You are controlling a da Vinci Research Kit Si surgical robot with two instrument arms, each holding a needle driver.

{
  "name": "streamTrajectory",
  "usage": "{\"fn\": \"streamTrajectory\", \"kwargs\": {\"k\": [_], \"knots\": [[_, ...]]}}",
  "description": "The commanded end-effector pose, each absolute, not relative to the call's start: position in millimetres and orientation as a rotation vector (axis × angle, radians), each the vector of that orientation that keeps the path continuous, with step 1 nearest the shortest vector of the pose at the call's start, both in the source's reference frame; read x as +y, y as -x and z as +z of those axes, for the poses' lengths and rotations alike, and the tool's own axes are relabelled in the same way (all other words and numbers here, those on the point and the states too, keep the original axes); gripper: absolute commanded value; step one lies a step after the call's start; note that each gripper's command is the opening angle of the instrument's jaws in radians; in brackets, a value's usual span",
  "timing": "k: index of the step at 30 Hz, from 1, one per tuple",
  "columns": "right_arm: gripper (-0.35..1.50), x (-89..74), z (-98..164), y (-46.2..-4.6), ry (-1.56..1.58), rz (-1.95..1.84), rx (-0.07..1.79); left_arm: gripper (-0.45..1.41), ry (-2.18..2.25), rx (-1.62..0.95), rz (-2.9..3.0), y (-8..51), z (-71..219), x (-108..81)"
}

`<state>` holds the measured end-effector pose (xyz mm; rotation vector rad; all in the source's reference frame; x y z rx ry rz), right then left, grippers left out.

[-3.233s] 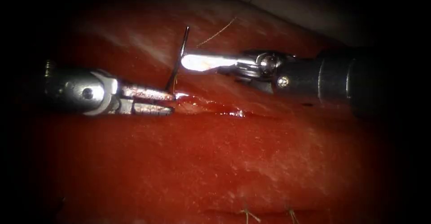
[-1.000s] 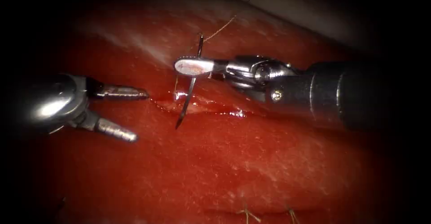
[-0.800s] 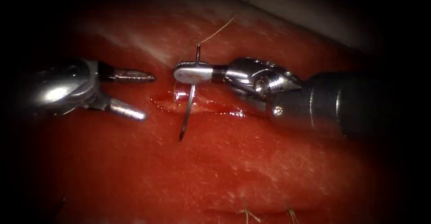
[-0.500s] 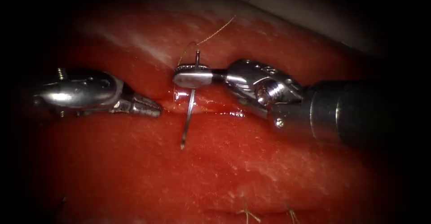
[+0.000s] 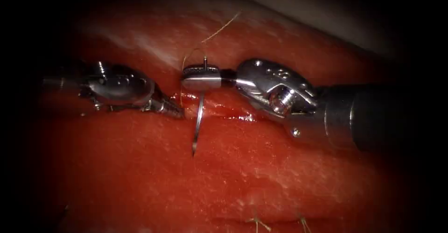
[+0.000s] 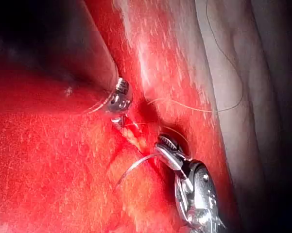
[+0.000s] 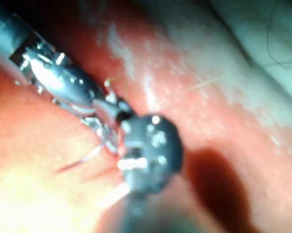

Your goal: Wound Closure

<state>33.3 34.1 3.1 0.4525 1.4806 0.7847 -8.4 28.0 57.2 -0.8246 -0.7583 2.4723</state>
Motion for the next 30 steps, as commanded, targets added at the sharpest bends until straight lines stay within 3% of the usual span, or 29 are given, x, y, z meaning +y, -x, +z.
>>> {"fn": "streamTrajectory", "kwargs": {"k": [1,7,17,23,30], "knots": [[-0.35,34.3,3.5,-34.0,-0.432,0.763,1.485,-0.35,0.809,-0.747,2.484,8.9,58.6,27.8],[-0.35,34.3,3.6,-34.0,-0.409,0.731,1.49,-0.35,0.723,-0.742,2.525,9.4,60.5,27.5],[-0.35,34.4,4.9,-34.2,-0.364,0.669,1.495,-0.35,0.495,-1.106,2.557,11.7,61.7,26.9],[-0.35,36.0,6.3,-34.9,-0.284,0.623,1.493,0.02,0.465,-1.233,2.486,11.9,61.4,27.5],[-0.35,37.6,7.3,-34.9,-0.187,0.6,1.475,0.07,0.597,-1.36,2.43,11.7,58.5,27.5]]}}
